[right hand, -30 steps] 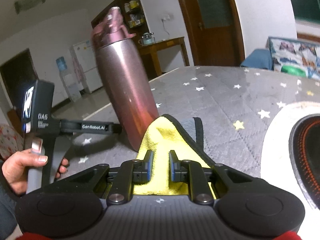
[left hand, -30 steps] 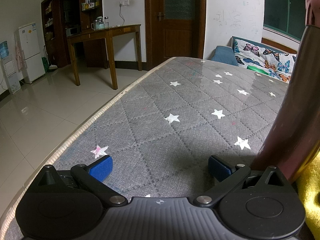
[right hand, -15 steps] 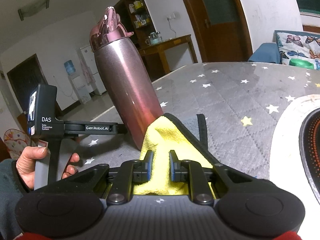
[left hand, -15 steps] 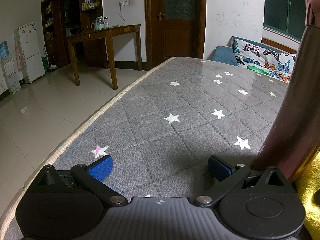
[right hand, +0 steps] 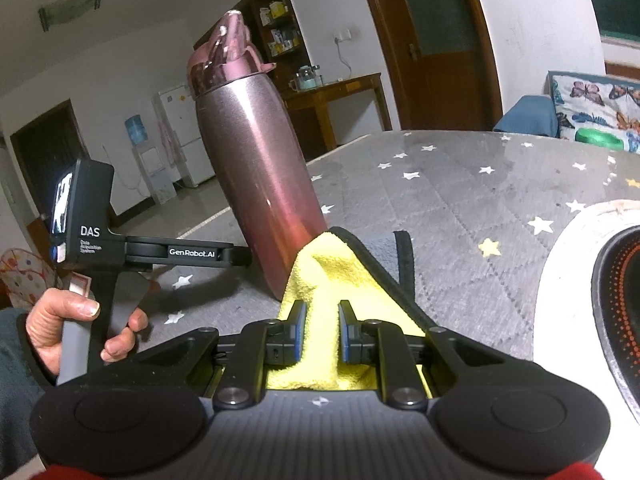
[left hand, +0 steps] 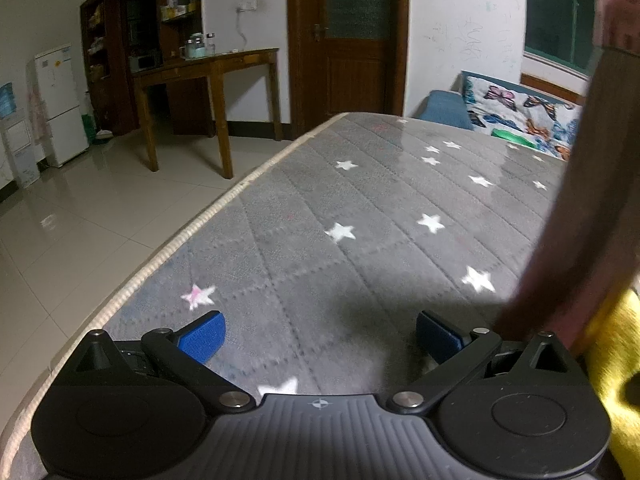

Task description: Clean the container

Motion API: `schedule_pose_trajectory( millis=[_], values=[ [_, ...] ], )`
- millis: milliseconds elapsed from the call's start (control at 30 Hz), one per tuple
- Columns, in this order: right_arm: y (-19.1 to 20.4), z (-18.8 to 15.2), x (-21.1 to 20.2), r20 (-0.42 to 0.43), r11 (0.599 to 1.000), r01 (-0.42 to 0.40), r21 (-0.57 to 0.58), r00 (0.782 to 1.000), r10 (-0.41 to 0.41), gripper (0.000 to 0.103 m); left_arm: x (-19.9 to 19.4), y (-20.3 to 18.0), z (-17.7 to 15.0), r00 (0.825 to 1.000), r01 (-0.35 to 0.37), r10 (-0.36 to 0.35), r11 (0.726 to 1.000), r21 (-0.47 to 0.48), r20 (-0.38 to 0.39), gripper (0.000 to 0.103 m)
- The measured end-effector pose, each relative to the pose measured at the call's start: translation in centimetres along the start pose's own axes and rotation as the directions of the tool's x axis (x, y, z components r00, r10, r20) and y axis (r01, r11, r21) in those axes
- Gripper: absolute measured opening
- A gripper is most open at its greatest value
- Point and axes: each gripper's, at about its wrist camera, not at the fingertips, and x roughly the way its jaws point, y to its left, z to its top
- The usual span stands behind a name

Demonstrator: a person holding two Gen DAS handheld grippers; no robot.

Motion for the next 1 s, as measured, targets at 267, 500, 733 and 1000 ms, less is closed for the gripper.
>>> schedule_pose_trajectory(
  millis=[267,500,733,1000],
  values=[
    [1.3,-0.4,-0.4,-0.015,0.996,0.025,-0.082,1.000,-0.026,0.016,-4.7,-3.1,-0.6,0.992,0.126,-0.125,0.990,0.069,-0.017,0.103],
    [2.6,-1.0,-1.0,-0.017,0.986,0.038,-0.163,0.999,-0.041,0.016,-6.6,-7.0,1.0,0.960,0.268,-0.265,0.963,0.019,-0.088,0.103],
    [3.1,-1.4,-1.4,-0.016,0.983,0.038,-0.180,0.999,-0.041,0.016,-5.4,-9.8,2.1,0.932,0.300,-0.308,0.951,-0.071,-0.190,0.094],
    [3.1,-1.3,-1.7,-0.016,0.981,0.032,-0.190,0.999,-0.036,0.016,-3.1,-12.3,2.4,0.908,0.282,-0.300,0.954,-0.102,-0.293,0.080]
  ],
)
